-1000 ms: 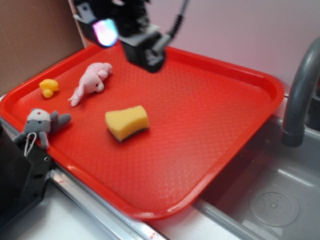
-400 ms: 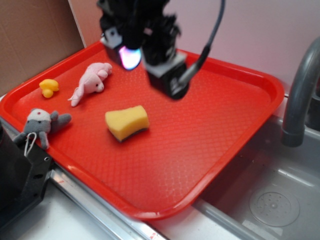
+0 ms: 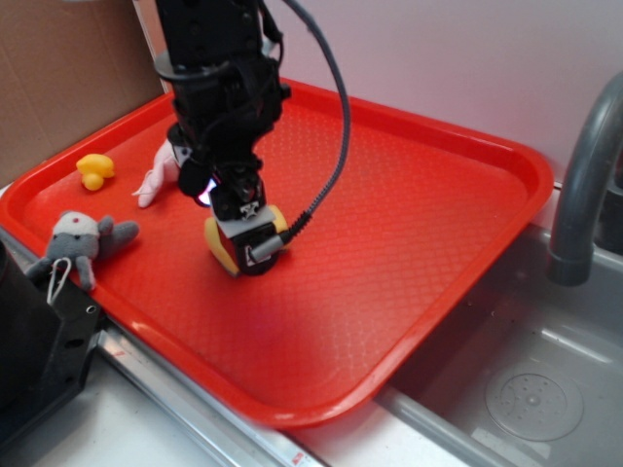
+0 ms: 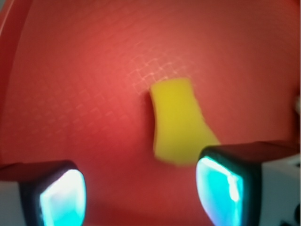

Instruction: Grab the green sponge.

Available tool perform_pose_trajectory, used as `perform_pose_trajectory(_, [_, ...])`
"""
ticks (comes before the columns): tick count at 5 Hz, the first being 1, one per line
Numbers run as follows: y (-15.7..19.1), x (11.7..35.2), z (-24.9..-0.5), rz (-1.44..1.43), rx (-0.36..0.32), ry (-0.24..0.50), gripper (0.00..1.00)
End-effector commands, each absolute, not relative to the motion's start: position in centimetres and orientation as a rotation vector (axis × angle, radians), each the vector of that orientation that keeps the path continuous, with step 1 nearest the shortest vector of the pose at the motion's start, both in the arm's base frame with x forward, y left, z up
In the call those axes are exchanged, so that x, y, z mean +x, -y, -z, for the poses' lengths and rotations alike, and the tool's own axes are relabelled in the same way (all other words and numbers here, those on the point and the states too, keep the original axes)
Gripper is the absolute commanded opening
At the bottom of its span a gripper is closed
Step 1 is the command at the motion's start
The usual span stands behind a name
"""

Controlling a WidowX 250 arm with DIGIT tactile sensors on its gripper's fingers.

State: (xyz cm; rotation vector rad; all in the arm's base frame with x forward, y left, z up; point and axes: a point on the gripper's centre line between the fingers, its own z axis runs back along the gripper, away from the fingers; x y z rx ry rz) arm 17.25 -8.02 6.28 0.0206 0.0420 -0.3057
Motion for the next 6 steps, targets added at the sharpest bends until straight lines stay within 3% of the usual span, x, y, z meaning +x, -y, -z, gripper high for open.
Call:
perform_pose_trajectory(1, [9.3, 22.1, -2.2, 0.423, 0.032, -0.118, 1.0])
perform_pose_trajectory(2, [9.4, 21.8, -3.2, 0.377, 0.05, -0.113, 0.0])
perform_pose_trajectory(4, [10.7, 21.9, -13.2, 0.308, 0.137, 0.065, 0.0])
perform_pose_trajectory(5, [11.2, 22.8, -17.6, 0.264, 0.161, 0.11, 0.0])
perform_pose_trajectory(6, [9.2, 23.7, -21.3, 0.028, 0.198, 0.103, 0.0])
